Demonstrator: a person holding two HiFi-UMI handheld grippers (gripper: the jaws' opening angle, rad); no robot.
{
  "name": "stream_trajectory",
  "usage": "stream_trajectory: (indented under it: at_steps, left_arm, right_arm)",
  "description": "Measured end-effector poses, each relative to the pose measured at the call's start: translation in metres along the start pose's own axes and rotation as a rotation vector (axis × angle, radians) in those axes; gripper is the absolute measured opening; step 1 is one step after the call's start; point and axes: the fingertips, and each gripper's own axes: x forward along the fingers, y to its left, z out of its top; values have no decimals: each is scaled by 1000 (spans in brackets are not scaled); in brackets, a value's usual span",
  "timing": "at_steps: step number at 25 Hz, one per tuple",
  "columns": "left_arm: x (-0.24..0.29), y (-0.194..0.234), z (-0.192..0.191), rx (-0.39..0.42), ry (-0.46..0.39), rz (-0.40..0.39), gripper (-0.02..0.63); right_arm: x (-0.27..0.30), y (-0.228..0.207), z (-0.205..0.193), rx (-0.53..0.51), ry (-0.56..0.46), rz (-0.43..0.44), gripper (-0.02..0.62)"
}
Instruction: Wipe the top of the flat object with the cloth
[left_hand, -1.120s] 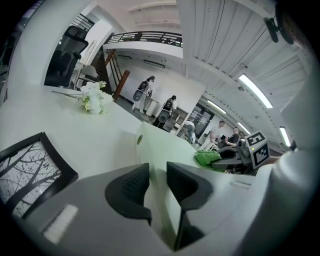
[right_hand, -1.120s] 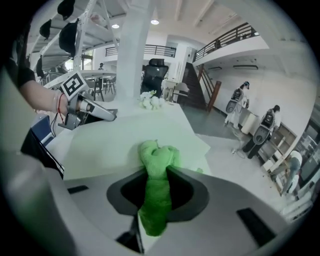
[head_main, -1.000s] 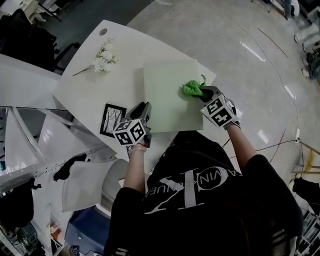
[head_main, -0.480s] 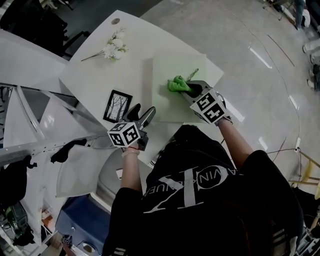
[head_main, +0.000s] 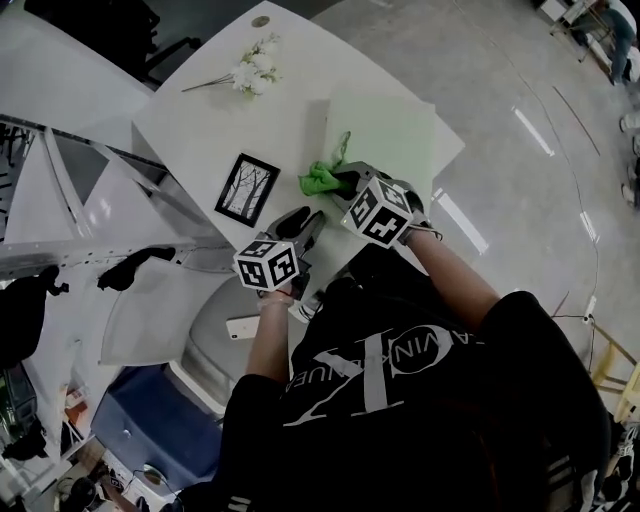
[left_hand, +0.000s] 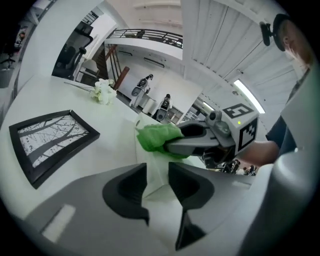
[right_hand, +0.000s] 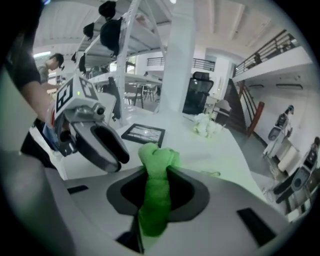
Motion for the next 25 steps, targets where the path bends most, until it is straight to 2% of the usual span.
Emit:
stream_trajectory:
  at_steps: [1, 3, 7, 12, 25]
  left_arm:
    - [1, 1, 1, 2, -8, 8, 133]
    - [3, 0, 1, 9, -5, 12, 117]
    - [3, 2, -1, -48, -2, 29, 98]
    - [2, 3, -3, -50, 8, 45, 98]
    - [0, 3, -3, -79, -5, 61, 97]
  right_arm:
    - [3, 3, -3, -35, 16, -2, 81]
    - [5, 5, -7, -59, 27, -3, 81]
    - [1, 5, -15, -25, 39, 19, 81]
    - [-16, 5, -35, -1, 67, 6, 81]
    - [-86, -9, -109, 141, 148, -113, 81]
